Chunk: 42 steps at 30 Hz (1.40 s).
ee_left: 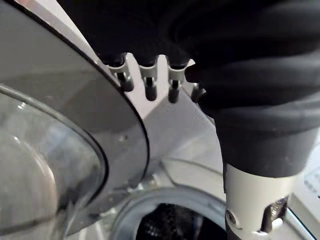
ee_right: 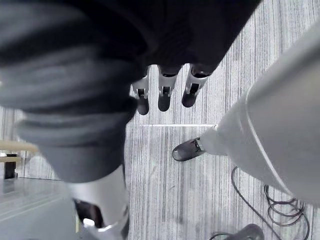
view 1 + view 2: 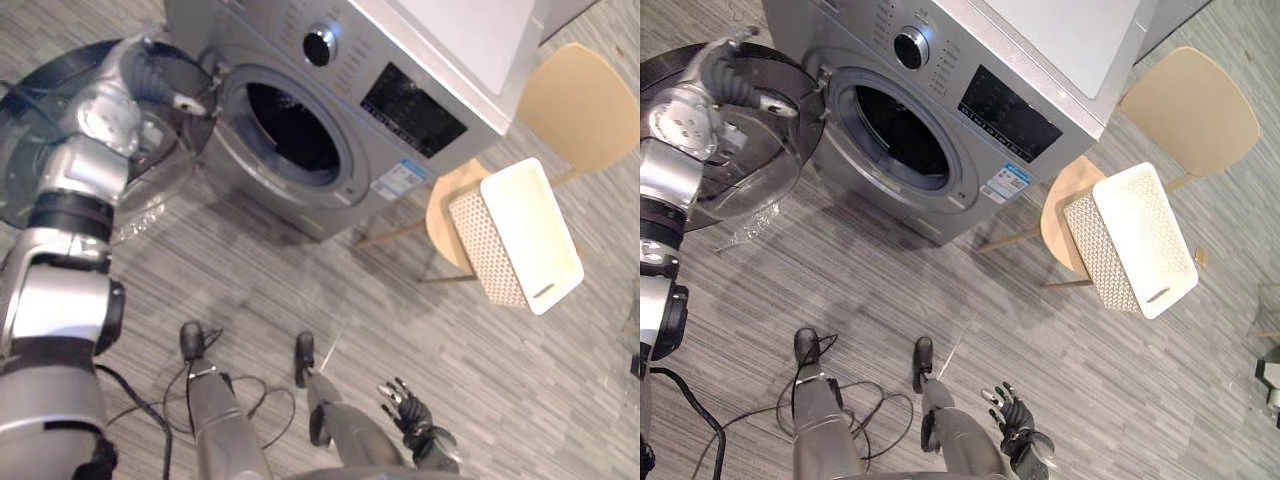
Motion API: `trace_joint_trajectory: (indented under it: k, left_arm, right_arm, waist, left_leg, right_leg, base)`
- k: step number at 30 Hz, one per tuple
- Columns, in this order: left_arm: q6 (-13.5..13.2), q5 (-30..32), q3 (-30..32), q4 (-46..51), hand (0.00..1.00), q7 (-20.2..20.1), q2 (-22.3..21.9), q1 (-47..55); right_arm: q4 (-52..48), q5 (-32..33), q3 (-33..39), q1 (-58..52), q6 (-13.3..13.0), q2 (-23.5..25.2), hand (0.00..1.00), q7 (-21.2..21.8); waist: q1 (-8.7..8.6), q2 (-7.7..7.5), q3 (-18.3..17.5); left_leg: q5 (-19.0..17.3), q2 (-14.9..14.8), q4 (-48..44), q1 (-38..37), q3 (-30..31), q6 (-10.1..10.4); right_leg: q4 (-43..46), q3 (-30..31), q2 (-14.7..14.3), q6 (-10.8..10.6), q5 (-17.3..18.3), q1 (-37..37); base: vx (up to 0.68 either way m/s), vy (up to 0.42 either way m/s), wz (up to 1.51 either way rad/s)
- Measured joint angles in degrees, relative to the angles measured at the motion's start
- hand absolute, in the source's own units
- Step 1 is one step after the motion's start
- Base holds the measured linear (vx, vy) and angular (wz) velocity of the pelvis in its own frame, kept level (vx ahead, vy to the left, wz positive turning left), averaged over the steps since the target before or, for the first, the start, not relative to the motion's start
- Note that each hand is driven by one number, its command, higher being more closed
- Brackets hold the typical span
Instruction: Pick up the laundry basket with both hands and put the clothes into the washing machine.
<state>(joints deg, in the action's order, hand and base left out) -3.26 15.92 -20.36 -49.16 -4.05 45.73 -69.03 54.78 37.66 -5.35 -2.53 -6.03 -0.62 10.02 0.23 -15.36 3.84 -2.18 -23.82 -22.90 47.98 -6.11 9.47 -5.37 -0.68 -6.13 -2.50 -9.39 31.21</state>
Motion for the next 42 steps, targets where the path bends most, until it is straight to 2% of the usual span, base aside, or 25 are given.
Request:
trace_joint_trajectory:
  k: [2, 5, 10, 11, 13, 15, 16, 17, 19, 22, 23, 27, 29, 32, 34, 38, 42]
  left_arm:
    - [-1.22, 0.02, -0.50, 1.41, 0.00, 0.03, 0.16, -0.10]
    - [-1.66, 0.06, -2.38, 1.28, 0.00, 0.03, -1.20, 0.06]
    - [-2.51, -0.02, -4.51, 1.42, 0.00, -0.01, -4.89, 0.59]
    - [-2.38, -0.09, -4.63, 1.60, 0.00, -0.30, -6.28, 0.96]
    - [-0.64, -0.53, -8.98, 1.22, 0.00, -3.01, -7.80, 3.83]
    - [0.59, -2.27, -13.03, 1.59, 0.00, -5.03, -10.89, 9.50]
    - [0.98, -4.18, -13.98, 2.61, 0.00, -6.19, -13.54, 12.53]
    - [1.17, -4.87, -14.02, 3.78, 0.00, -6.22, -14.41, 13.64]
    - [1.44, -6.98, -14.79, 8.81, 0.00, -6.07, -15.51, 15.68]
    - [0.53, -13.46, -15.61, 22.71, 0.00, -5.73, -16.46, 17.39]
    - [-0.57, -17.44, -15.59, 30.70, 0.00, -5.47, -16.35, 18.67]
    - [-4.16, -28.17, -15.75, 44.25, 0.00, -5.18, -17.90, 24.53]
    - [-4.71, -30.92, -15.39, 49.21, 0.00, -4.48, -18.93, 28.29]
    - [-6.69, -34.40, -10.58, 57.33, 0.00, -2.29, -21.02, 35.82]
    - [-8.48, -36.37, -4.77, 61.93, 0.00, -0.24, -24.08, 41.03]
    - [-11.00, -36.63, 2.33, 68.21, 0.00, 1.93, -26.04, 48.12]
    - [-12.33, -35.01, 14.50, 73.87, 0.00, 4.24, -27.70, 58.11]
  right_arm:
    - [-0.14, -0.02, 0.03, 0.27, 0.00, 0.00, 0.00, 0.18]
    - [-0.15, -0.01, 0.15, 0.25, 0.01, -0.05, 0.00, 0.20]
    - [-0.56, -0.16, 0.13, 0.26, 0.04, -0.23, 0.00, 0.23]
    - [-0.59, -0.38, 0.27, 0.31, 0.06, -0.32, 0.00, 0.19]
    - [-0.60, -1.29, 0.33, 0.51, 0.00, -0.45, 0.00, 0.14]
    - [-0.61, -1.83, 0.48, 0.55, -0.08, -1.20, 0.00, 0.10]
    - [-0.57, -1.95, 1.05, 0.57, -0.09, -1.49, 0.00, -0.06]
    - [-0.55, -2.14, 1.05, 0.58, -0.08, -1.57, 0.00, -0.10]
    - [-0.60, -2.32, 1.19, 0.57, -0.08, -1.62, 0.00, -0.11]
    - [-0.82, -2.31, 3.38, 0.35, -0.15, -1.69, 0.00, -0.29]
    - [-1.41, -2.36, 4.87, -0.09, -0.21, -1.66, 0.00, -0.87]
    - [-1.70, -2.69, 7.49, -1.40, -0.35, -1.55, 0.00, -2.04]
    - [-1.42, -3.80, 8.35, -1.76, -0.39, -1.46, 0.00, -2.55]
    - [0.44, -4.52, 10.15, -1.77, -1.50, -0.87, 0.00, -3.57]
    - [1.93, -4.70, 11.33, -1.78, -2.00, -0.63, 0.00, -3.94]
    - [4.51, -6.32, 12.46, -1.98, -2.73, -0.50, 0.00, -5.11]
    - [5.30, -6.82, 13.07, -2.46, -3.07, -0.49, 0.00, -5.27]
  waist:
    - [0.93, 0.11, 0.21]
    - [0.79, 0.31, 0.38]
    - [0.83, 1.78, 1.64]
    - [0.98, 1.83, 1.71]
    - [0.86, 2.52, 2.25]
    - [0.89, 2.86, 2.88]
    - [0.84, 3.70, 3.93]
    - [0.86, 3.92, 4.20]
    - [0.96, 4.37, 4.71]
    - [1.03, 5.30, 5.75]
    - [1.19, 5.77, 5.94]
    - [2.22, 6.80, 5.68]
    - [2.26, 7.13, 5.52]
    - [2.30, 7.98, 4.24]
    - [2.31, 9.18, 3.28]
    - [2.36, 10.32, 0.14]
    - [2.35, 10.83, -1.81]
  left_leg:
    - [-0.01, -1.23, -1.76, 1.87, 0.61, -0.01]
    - [-0.24, -1.28, -4.08, 2.52, 1.14, -0.30]
    - [-1.59, -0.57, -6.34, 2.81, 0.66, -1.40]
    - [-1.71, -0.08, -6.31, 2.38, 0.49, -1.42]
    - [-1.82, 0.28, -6.02, 1.16, -0.12, -1.59]
    - [-3.27, 1.13, -5.41, 0.07, -0.62, -2.75]
    - [-3.33, 1.89, -4.92, -0.19, -0.69, -2.85]
    - [-3.31, 1.94, -4.78, -0.37, -0.74, -2.84]
    - [-2.93, 2.03, -3.99, -1.50, -1.17, -2.69]
    - [-2.23, 2.85, -1.32, -6.23, -1.28, -2.12]
    - [-2.17, 3.04, -0.07, -8.30, -1.66, -2.01]
    - [-1.18, 4.10, 3.44, -12.75, -1.94, -1.42]
    - [0.09, 4.98, 5.38, -15.15, -1.98, -1.34]
    - [3.03, 6.55, 7.51, -17.96, -2.28, -0.79]
    - [3.44, 7.87, 9.66, -21.24, -3.40, -1.26]
    - [3.74, 9.00, 12.28, -24.90, -4.83, -1.66]
    - [3.94, 10.23, 15.41, -28.22, -5.18, -1.84]
  right_leg:
    - [0.02, -1.11, -0.79, -1.42, -0.15, 0.72]
    - [0.18, -1.61, -0.60, -1.62, -0.07, -0.15]
    - [1.65, -1.89, 1.07, -2.00, 0.03, -0.97]
    - [2.17, -1.45, 1.43, -1.97, 0.00, -1.03]
    - [2.35, -0.63, 2.06, -1.98, -0.01, -1.83]
    - [2.43, -0.36, 2.80, -1.98, -0.01, -2.19]
    - [2.44, -0.33, 3.16, -1.99, 0.00, -2.17]
    - [2.43, -0.14, 3.19, -1.99, 0.00, -2.15]
    - [2.44, 0.27, 3.28, -2.00, 0.01, -2.56]
    - [2.73, 0.41, 3.59, -2.17, 0.89, -5.33]
    - [3.67, 0.40, 3.73, -1.49, 2.13, -6.23]
    - [5.81, -0.46, 4.17, -1.27, 4.81, -8.24]
    - [6.59, -0.61, 4.74, -1.03, 5.81, -9.56]
    - [7.62, -0.43, 5.99, -1.43, 6.97, -10.72]
    - [7.64, 0.10, 6.85, -1.81, 7.32, -12.71]
    - [7.57, 0.92, 7.81, -2.11, 7.56, -14.61]
    - [7.37, 1.54, 8.55, -2.03, 8.83, -16.38]
  base:
    - [-0.03, -0.054, -0.14]
    - [0.05, 0.021, 0.08]
    - [0.04, 0.065, 0.12]
    - [0.03, 0.067, 0.07]
    - [0.04, 0.061, 0.05]
    - [0.03, 0.045, 0.05]
    - [0.01, 0.030, 0.02]
    - [0.01, 0.011, -0.03]
    - [0.02, -0.013, -0.08]
    - [0.05, -0.039, 0.01]
    - [0.05, -0.040, 0.10]
    - [0.08, -0.054, 0.20]
    - [0.12, -0.018, 0.25]
    - [0.10, 0.000, 0.07]
    - [0.10, 0.004, 0.05]
    - [0.06, 0.011, -0.03]
    - [0.00, 0.000, 0.00]
